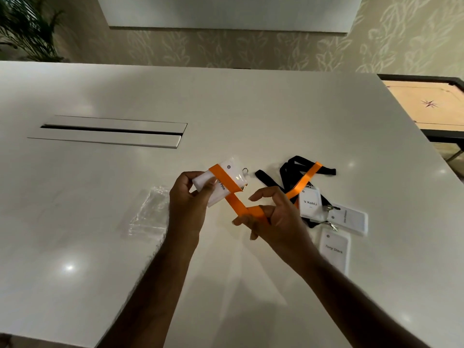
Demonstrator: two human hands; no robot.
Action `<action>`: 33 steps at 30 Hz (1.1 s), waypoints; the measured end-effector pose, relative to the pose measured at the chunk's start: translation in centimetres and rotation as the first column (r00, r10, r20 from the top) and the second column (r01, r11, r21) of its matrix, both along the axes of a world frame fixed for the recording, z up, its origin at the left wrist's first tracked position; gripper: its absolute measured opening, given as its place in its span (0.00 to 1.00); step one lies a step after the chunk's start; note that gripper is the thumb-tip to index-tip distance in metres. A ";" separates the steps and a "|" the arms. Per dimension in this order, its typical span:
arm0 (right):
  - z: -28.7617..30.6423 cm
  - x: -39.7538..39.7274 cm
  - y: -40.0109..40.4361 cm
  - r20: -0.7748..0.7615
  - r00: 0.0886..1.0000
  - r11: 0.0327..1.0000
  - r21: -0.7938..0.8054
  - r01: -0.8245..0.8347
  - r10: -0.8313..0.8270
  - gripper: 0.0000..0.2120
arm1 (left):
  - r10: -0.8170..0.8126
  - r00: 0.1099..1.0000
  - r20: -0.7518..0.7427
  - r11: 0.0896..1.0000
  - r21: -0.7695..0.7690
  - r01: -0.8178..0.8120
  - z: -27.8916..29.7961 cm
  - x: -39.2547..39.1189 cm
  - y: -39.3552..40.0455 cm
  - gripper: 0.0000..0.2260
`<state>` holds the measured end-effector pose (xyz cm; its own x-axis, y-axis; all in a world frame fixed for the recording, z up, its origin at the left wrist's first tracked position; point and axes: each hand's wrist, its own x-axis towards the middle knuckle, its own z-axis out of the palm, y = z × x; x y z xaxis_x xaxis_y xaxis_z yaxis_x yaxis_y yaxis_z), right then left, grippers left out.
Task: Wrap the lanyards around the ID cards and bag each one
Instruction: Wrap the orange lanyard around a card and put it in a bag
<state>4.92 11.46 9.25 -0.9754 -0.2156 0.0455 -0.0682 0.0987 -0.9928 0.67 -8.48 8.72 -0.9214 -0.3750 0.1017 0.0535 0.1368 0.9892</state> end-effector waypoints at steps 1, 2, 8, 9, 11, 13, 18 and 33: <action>0.4 0.1 0.1 -0.030 1.000 1.000 -0.001 -0.007 0.007 0.14 | 0.008 1.000 0.000 1.000 -0.017 -0.008 -0.1 -0.1 0.0 0.13; 0.8 0.3 0.2 -0.062 0.998 1.000 -0.008 -0.012 0.012 0.14 | 0.010 1.000 -0.006 0.999 -0.036 -0.010 -0.1 -0.2 0.0 0.12; 4.7 0.1 0.7 -0.286 0.958 0.998 -0.069 0.010 -0.030 0.07 | -0.089 0.995 -0.045 0.985 -0.152 0.081 -0.7 -0.1 -0.1 0.10; 5.3 -0.1 0.8 -0.311 0.949 0.998 -0.056 0.029 -0.045 0.08 | -0.112 0.993 -0.042 0.981 -0.164 0.104 -0.8 0.0 0.0 0.09; 6.3 -0.8 1.0 -0.336 0.940 0.998 -0.041 0.055 -0.066 0.10 | -0.162 0.986 -0.026 0.972 -0.177 0.155 -0.9 0.3 0.1 0.07; 7.0 -1.6 1.1 -0.338 0.939 0.997 -0.057 0.051 -0.067 0.10 | -0.208 0.978 -0.003 0.960 -0.191 0.204 -0.9 0.6 0.4 0.09; 8.1 -3.8 1.2 -0.344 0.938 0.998 -0.067 0.021 -0.043 0.08 | -0.280 0.959 0.033 0.943 -0.179 0.282 -0.8 0.9 1.0 0.08; 4.3 -9.8 2.8 -0.139 0.990 0.996 0.089 0.027 -0.015 0.05 | -0.538 0.835 0.118 0.843 0.059 0.535 0.6 2.1 0.7 0.08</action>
